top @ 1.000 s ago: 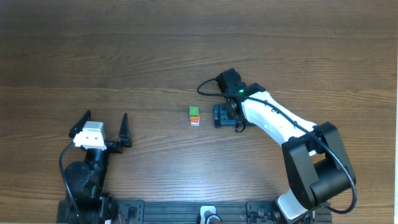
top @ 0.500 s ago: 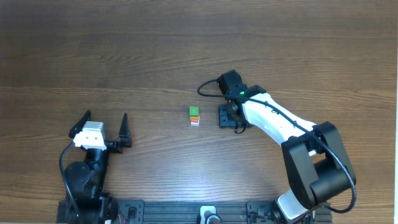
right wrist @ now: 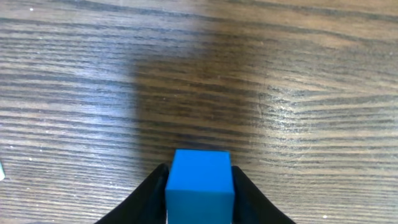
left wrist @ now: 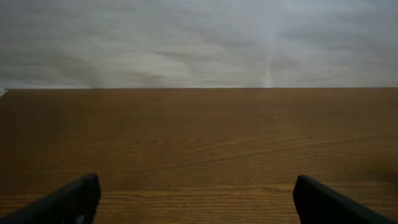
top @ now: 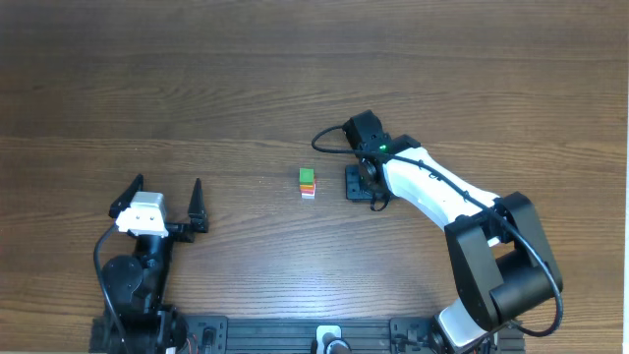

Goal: Stack Cubes

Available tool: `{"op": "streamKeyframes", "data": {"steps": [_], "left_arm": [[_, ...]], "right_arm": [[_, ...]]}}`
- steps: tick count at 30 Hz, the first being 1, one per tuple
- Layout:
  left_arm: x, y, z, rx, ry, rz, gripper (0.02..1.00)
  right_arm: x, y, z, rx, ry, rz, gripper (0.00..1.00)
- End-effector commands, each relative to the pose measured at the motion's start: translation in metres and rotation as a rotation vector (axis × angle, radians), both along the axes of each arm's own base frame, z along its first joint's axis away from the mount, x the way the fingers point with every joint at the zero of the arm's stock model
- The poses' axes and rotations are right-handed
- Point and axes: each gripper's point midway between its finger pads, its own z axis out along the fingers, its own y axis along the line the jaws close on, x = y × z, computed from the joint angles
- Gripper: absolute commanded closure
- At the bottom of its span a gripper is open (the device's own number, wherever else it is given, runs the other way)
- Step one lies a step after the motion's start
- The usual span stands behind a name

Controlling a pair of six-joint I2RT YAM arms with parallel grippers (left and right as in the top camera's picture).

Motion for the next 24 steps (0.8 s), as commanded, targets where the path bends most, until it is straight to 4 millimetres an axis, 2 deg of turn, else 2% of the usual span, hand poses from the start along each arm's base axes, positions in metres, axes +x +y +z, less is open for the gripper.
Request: {"op": "streamKeyframes", "data": {"steps": [1, 7, 8, 12, 16, 20, 23, 24], "left_arm": [[0.0, -0.002, -0.001, 0.014, -0.003, -0.013, 0.023], [0.0, -0.002, -0.001, 0.014, -0.003, -0.013, 0.018], [0.0, -0.002, -0.001, 0.014, -0.003, -0.013, 0.02], [0.0, -0.002, -0.001, 0.014, -0.003, -0.013, 0.018], [0.0, -0.002, -0.001, 0.014, -0.003, -0.013, 0.02], [0.0, -0.002, -0.001, 0.014, -0.003, -0.013, 0.02], [0.0, -0.002, -0.001, 0.014, -0.003, -0.013, 0.018], [0.0, -0.002, -0.001, 0.014, -0.003, -0.013, 0.018]], "right_arm": [[-0.001, -0.003, -0.004, 0.0, 0.011, -0.006, 0.746], [0.001, -0.002, -0.003, 0.003, 0.004, -0.006, 0.792], [0.003, -0.001, 0.002, 0.006, -0.002, -0.006, 0.801], [0.012, 0.004, 0.036, 0.023, -0.039, -0.008, 0.818], [0.021, 0.017, 0.089, 0.039, -0.093, 0.008, 0.82], [0.023, 0.027, 0.127, -0.005, -0.127, 0.001, 0.818], [0.017, 0.056, 0.162, 0.019, -0.173, 0.008, 0.816], [0.015, 0.062, 0.164, 0.027, -0.175, 0.007, 0.82]]}}
